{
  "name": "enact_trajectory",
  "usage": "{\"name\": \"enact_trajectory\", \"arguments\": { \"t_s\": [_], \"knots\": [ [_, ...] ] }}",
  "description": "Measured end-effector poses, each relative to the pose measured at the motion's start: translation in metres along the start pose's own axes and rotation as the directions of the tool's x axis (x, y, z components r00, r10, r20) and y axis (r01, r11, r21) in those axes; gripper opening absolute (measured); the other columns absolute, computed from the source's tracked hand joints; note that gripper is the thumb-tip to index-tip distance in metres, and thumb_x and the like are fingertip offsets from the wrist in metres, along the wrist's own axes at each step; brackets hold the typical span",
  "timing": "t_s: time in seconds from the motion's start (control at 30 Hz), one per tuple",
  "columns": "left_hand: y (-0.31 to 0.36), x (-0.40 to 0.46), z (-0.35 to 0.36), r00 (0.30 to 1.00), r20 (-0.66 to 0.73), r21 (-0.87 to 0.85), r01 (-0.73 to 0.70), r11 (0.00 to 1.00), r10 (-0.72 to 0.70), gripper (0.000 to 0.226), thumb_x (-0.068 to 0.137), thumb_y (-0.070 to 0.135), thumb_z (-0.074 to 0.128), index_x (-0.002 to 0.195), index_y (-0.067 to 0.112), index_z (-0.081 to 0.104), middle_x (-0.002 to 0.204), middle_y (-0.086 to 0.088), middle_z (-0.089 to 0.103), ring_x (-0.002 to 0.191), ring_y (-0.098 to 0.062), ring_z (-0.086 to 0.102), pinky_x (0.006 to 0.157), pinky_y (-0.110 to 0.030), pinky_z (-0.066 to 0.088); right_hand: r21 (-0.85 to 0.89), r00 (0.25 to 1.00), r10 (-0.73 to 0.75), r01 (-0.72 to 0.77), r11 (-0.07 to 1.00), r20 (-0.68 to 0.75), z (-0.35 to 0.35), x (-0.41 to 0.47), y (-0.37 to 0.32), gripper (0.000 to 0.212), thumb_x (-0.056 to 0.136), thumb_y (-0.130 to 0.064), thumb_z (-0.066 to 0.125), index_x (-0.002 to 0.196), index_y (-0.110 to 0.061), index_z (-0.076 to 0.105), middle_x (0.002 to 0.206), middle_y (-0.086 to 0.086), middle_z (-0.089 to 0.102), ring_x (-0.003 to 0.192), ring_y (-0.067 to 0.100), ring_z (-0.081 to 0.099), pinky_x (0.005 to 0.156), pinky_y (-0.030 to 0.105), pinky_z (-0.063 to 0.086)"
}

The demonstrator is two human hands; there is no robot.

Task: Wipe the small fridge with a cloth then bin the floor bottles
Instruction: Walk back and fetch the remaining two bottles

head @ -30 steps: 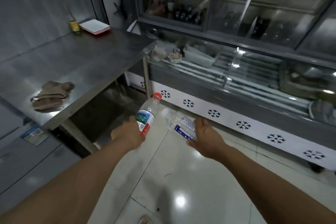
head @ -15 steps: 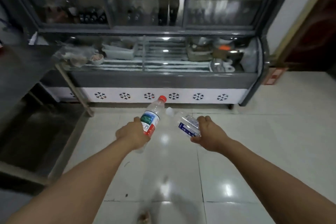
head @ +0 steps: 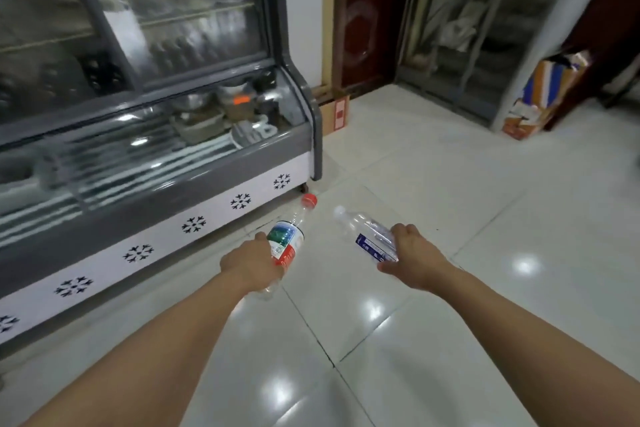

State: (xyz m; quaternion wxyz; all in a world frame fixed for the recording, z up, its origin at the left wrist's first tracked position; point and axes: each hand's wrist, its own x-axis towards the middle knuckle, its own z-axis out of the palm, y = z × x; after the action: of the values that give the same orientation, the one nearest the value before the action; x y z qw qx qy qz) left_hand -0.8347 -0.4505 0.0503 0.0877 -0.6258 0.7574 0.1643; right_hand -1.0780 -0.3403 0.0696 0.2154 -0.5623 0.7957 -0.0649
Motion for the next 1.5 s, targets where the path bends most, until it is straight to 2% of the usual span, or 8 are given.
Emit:
{"name": "enact_trajectory", "arguments": {
  "t_s": [0.1, 0.47, 0.67, 0.87, 0.93, 1.07, 1.2, 1.5],
  "knots": [
    [0.035, 0.015, -0.006, 0.995, 0.037, -0.062, -0.087, 0.994, 0.089, 0.058, 0.072, 0.04, 0.067, 0.118, 0.015, 0.044, 0.113, -0.004, 0.06, 0.101, -0.023, 0.061, 0.089, -0.038, 0.051, 0.038, 0.995, 0.093, -0.091, 0.995, -0.043, -0.013, -0.01, 0.03, 0.058, 0.083, -0.036, 0.067, 0.124, -0.006, 0.038, 0.121, 0.012, 0.044, 0.105, 0.03, 0.054, 0.083, 0.035, 0.047],
    [0.216, 0.064, -0.016, 0.947, 0.057, -0.081, -0.312, 0.947, 0.317, 0.057, 0.073, 0.037, 0.067, 0.119, 0.013, 0.044, 0.113, -0.005, 0.06, 0.101, -0.024, 0.06, 0.091, -0.04, 0.05, 0.167, 0.942, 0.301, -0.276, 0.946, -0.148, -0.081, 0.013, 0.172, 0.058, 0.083, -0.036, 0.067, 0.125, -0.007, 0.038, 0.121, 0.011, 0.042, 0.101, 0.029, 0.056, 0.082, 0.034, 0.047],
    [0.343, 0.101, -0.02, 0.956, 0.021, -0.062, -0.292, 0.954, 0.294, 0.06, 0.077, 0.04, 0.067, 0.122, 0.012, 0.04, 0.118, -0.007, 0.058, 0.106, -0.025, 0.058, 0.093, -0.04, 0.048, 0.166, 0.952, 0.264, -0.238, 0.957, -0.158, -0.15, 0.069, 0.273, 0.056, 0.084, -0.035, 0.066, 0.124, -0.007, 0.039, 0.121, 0.011, 0.043, 0.103, 0.026, 0.054, 0.081, 0.031, 0.044],
    [0.449, 0.134, -0.031, 0.958, -0.013, 0.02, -0.286, 0.958, 0.286, 0.055, 0.078, 0.042, 0.062, 0.119, 0.015, 0.039, 0.113, -0.004, 0.06, 0.102, -0.024, 0.06, 0.081, -0.032, 0.046, 0.153, 0.955, 0.248, -0.225, 0.962, -0.16, -0.224, 0.126, 0.352, 0.055, 0.083, -0.035, 0.067, 0.122, -0.006, 0.04, 0.119, 0.011, 0.044, 0.098, 0.026, 0.055, 0.082, 0.035, 0.048],
    [0.477, 0.152, -0.039, 0.959, -0.021, 0.018, -0.281, 0.96, 0.281, 0.055, 0.078, 0.042, 0.062, 0.12, 0.015, 0.038, 0.112, -0.004, 0.06, 0.102, -0.024, 0.06, 0.083, -0.032, 0.047, 0.155, 0.956, 0.239, -0.214, 0.965, -0.169, -0.243, 0.15, 0.373, 0.055, 0.083, -0.035, 0.067, 0.121, -0.006, 0.041, 0.118, 0.011, 0.044, 0.097, 0.026, 0.055, 0.08, 0.036, 0.048],
    [0.533, 0.209, -0.054, 0.958, -0.026, 0.014, -0.287, 0.958, 0.287, 0.056, 0.078, 0.042, 0.063, 0.121, 0.015, 0.039, 0.115, -0.004, 0.06, 0.104, -0.024, 0.06, 0.09, -0.036, 0.049, 0.16, 0.958, 0.218, -0.189, 0.969, -0.188, -0.281, 0.215, 0.411, 0.055, 0.082, -0.036, 0.068, 0.121, -0.008, 0.041, 0.118, 0.01, 0.045, 0.091, 0.022, 0.052, 0.075, 0.032, 0.046],
    [0.593, 0.283, -0.07, 0.951, -0.054, 0.019, -0.304, 0.953, 0.304, 0.058, 0.077, 0.045, 0.063, 0.12, 0.014, 0.039, 0.115, -0.005, 0.059, 0.104, -0.024, 0.06, 0.088, -0.035, 0.047, 0.137, 0.953, 0.207, -0.18, 0.974, -0.221, -0.316, 0.287, 0.444, 0.056, 0.081, -0.037, 0.07, 0.121, -0.011, 0.041, 0.117, 0.008, 0.045, 0.087, 0.019, 0.049, 0.071, 0.029, 0.043],
    [0.721, 0.427, -0.125, 0.938, -0.072, 0.019, -0.339, 0.941, 0.34, 0.059, 0.078, 0.044, 0.064, 0.123, 0.015, 0.038, 0.116, -0.004, 0.059, 0.104, -0.023, 0.06, 0.088, -0.036, 0.049, 0.157, 0.941, 0.219, -0.183, 0.97, -0.256, -0.406, 0.437, 0.517, 0.063, 0.079, -0.039, 0.073, 0.127, -0.015, 0.039, 0.119, 0.006, 0.047, 0.097, 0.019, 0.055, 0.078, 0.031, 0.054]
  ]
}}
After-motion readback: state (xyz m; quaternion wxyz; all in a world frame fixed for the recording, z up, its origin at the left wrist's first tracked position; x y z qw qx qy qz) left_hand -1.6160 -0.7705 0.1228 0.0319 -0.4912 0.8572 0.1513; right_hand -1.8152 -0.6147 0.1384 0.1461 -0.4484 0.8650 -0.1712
